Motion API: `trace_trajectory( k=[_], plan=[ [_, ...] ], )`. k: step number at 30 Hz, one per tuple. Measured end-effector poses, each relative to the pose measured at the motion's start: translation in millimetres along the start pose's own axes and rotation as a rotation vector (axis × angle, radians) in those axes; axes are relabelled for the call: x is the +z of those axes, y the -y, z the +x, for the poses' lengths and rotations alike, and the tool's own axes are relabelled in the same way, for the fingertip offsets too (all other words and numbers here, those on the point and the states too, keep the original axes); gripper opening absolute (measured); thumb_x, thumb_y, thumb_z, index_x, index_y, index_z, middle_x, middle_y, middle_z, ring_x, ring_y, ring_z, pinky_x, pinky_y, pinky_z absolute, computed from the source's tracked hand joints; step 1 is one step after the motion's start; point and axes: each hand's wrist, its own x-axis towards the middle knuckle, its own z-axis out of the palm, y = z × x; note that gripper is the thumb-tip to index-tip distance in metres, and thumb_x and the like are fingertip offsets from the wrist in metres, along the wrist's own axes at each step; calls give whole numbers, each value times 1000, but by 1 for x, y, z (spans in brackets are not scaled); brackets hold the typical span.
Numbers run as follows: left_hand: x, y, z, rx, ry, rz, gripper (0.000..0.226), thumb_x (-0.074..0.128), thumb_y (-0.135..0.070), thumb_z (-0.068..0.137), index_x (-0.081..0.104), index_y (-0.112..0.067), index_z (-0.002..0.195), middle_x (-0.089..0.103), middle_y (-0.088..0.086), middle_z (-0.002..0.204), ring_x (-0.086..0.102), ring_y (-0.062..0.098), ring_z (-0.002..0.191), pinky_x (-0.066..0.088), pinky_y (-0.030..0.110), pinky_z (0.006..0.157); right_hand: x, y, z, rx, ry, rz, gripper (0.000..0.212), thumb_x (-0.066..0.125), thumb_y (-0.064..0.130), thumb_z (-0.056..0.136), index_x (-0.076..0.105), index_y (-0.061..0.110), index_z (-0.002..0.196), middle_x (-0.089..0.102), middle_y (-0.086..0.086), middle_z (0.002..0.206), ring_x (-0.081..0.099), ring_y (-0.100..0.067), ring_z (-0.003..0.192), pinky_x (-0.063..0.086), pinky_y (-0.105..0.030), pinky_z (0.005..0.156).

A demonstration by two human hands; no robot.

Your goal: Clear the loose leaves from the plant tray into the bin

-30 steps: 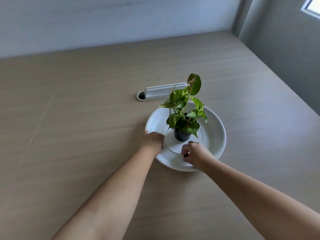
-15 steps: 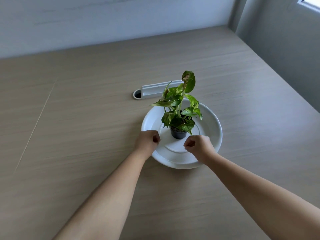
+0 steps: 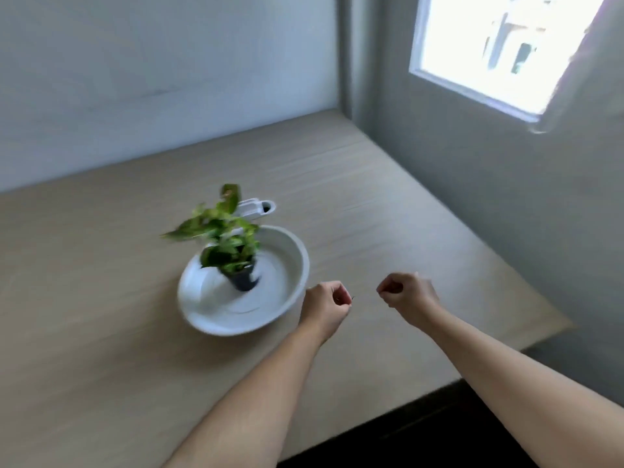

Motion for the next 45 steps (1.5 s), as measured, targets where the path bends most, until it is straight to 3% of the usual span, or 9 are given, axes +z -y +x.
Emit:
trace_trajectory(
  k=[6,13,24,29,32,35,37,41,45],
  plan=[
    [164,-152,-22,293,296,54,10,67,-5,73,71,-14,74,74,4,81,61,12,71,45,20,67,-179,-157,-82,311,-258,-2,12,68,6,73,71,18,70,66,0,67,60,-14,66,47,-22,68],
    [336,-245,-89,679,703,278,10,63,-6,69,68,-13,73,74,4,78,65,18,77,49,26,73,-253,-309,-228,812,-508,171,25,66,1,72,62,21,58,62,-1,54,58,-13,47,49,-22,60],
    [497,-132,-107,626,1236,668,31,58,-6,76,53,-33,62,68,-2,85,66,18,83,57,30,74,-158,-441,-290,1134,-448,317,36,61,1,77,60,29,54,59,8,58,61,-13,60,45,-18,58],
    [531,-119,-86,578,1158,664,29,59,-3,80,56,-26,63,65,-2,80,66,19,82,56,30,76,-140,-478,-283,1199,-539,401,21,61,8,83,65,24,71,70,-7,82,67,-22,77,51,-22,69],
    [546,-140,-86,501,1085,546,10,66,-7,83,63,-17,82,68,2,90,66,18,90,50,25,73,-146,-489,-279,1202,-576,488,25,56,10,89,67,18,110,66,-9,115,65,-23,96,56,-36,88],
    [553,-156,-88,474,1205,573,36,67,-18,86,54,-18,120,59,2,128,60,21,114,52,31,89,-155,-487,-281,1191,-514,512,46,50,8,92,47,22,135,54,-3,135,59,-14,86,51,-19,63],
    [549,-165,-89,482,1208,609,42,62,-16,89,49,-20,129,55,4,135,60,23,114,53,34,90,-161,-483,-286,1193,-503,495,49,48,7,92,43,22,138,53,-4,137,57,-13,84,43,-16,57],
    [526,-173,-89,503,1196,643,33,59,-12,88,55,-20,120,64,4,121,62,20,105,52,31,88,-173,-469,-294,1185,-452,409,38,48,9,92,54,16,128,59,-9,130,57,-22,111,40,-20,81],
    [489,-188,-87,531,1094,612,22,60,-16,85,62,-20,107,68,0,110,63,19,103,52,30,86,-199,-444,-284,1088,-431,328,26,52,10,89,64,12,113,64,-10,120,60,-23,108,39,-20,80]
  ],
)
